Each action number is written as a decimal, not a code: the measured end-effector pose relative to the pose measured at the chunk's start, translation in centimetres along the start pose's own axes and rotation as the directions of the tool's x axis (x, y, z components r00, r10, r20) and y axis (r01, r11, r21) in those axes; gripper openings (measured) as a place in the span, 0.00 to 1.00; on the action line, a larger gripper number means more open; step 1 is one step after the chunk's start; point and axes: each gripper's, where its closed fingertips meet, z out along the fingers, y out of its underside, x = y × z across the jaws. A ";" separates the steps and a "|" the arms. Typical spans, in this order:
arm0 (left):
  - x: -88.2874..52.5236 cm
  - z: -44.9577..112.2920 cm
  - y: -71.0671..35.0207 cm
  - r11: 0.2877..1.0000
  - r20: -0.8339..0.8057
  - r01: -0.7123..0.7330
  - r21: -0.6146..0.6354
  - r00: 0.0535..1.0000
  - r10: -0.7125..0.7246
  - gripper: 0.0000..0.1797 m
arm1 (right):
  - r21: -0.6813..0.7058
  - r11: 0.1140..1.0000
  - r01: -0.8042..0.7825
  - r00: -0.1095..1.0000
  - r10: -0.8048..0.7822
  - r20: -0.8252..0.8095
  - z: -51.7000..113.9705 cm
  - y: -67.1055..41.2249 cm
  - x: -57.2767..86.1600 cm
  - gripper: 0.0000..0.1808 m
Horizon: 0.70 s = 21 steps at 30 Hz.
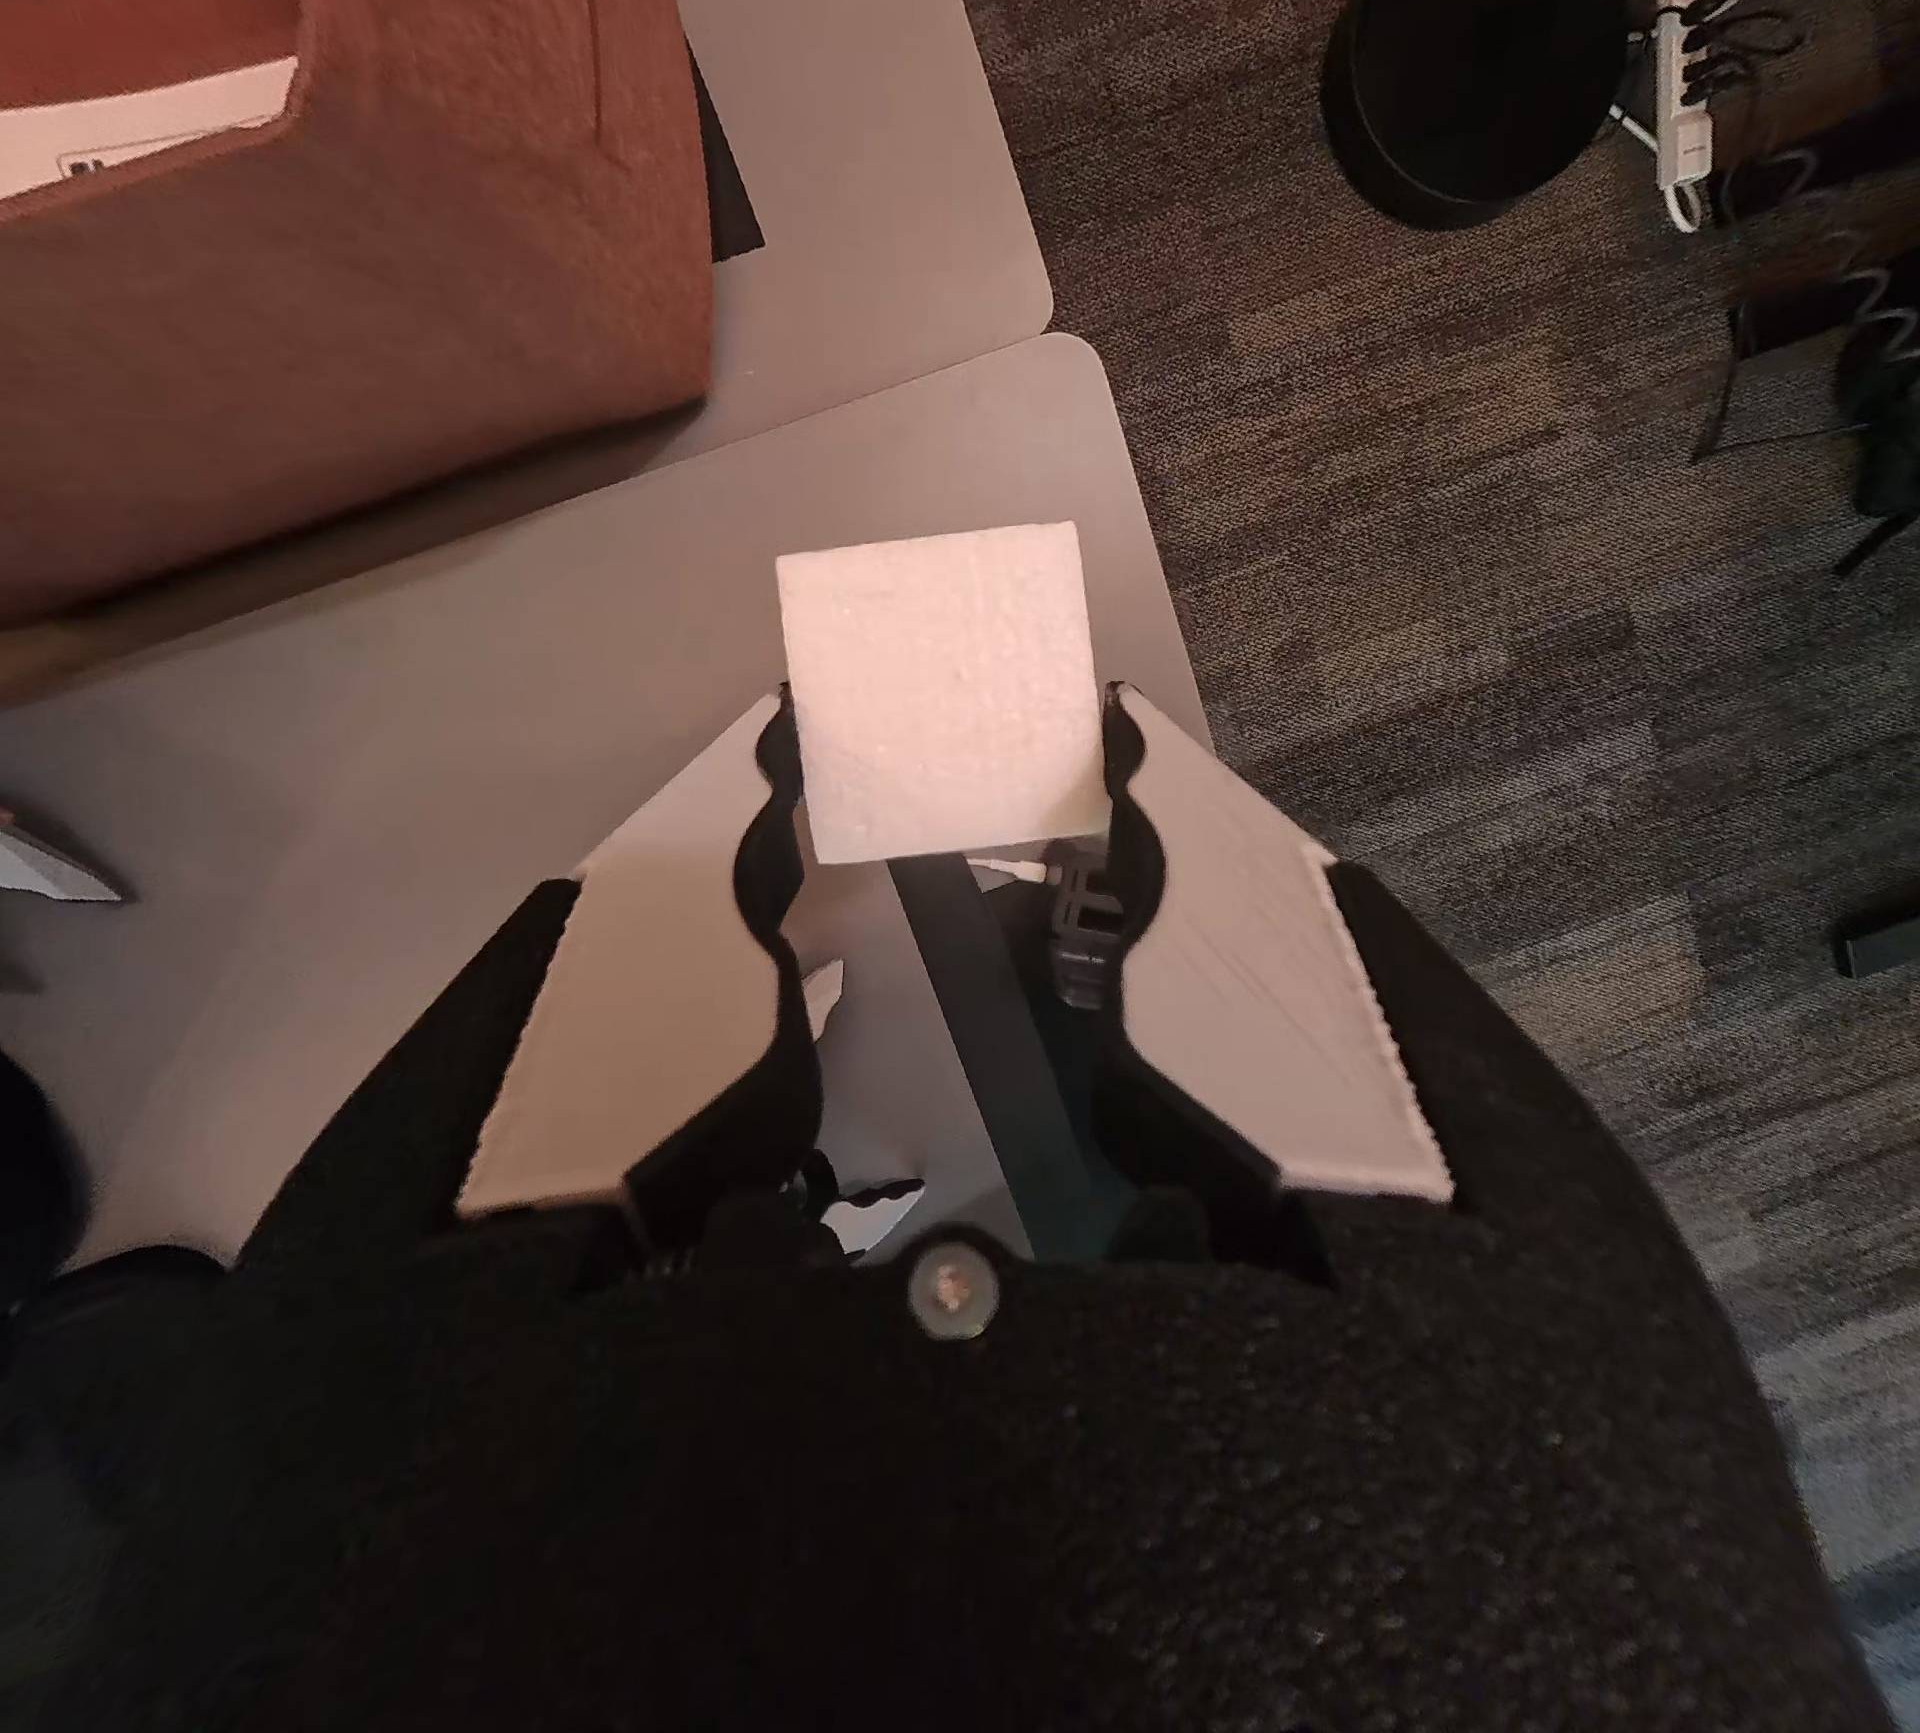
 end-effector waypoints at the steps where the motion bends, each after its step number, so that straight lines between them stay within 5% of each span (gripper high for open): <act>1: 0.0 0.0 0.0 1.000 0.000 0.003 0.002 1.000 -0.003 0.32 | 0.005 1.000 -0.001 1.000 0.001 0.000 0.0 0.0 0.1 0.31; 12: 0.0 -0.2 0.2 1.000 0.001 0.019 -0.005 1.000 -0.019 0.33 | -0.022 1.000 0.003 1.000 -0.003 -0.023 0.8 1.2 1.1 0.38; 21: 1.5 -1.1 -1.9 1.000 -0.005 0.015 0.017 1.000 -0.015 0.35 | 0.157 0.987 0.042 0.987 -0.017 -0.158 -8.9 -2.5 -0.2 0.41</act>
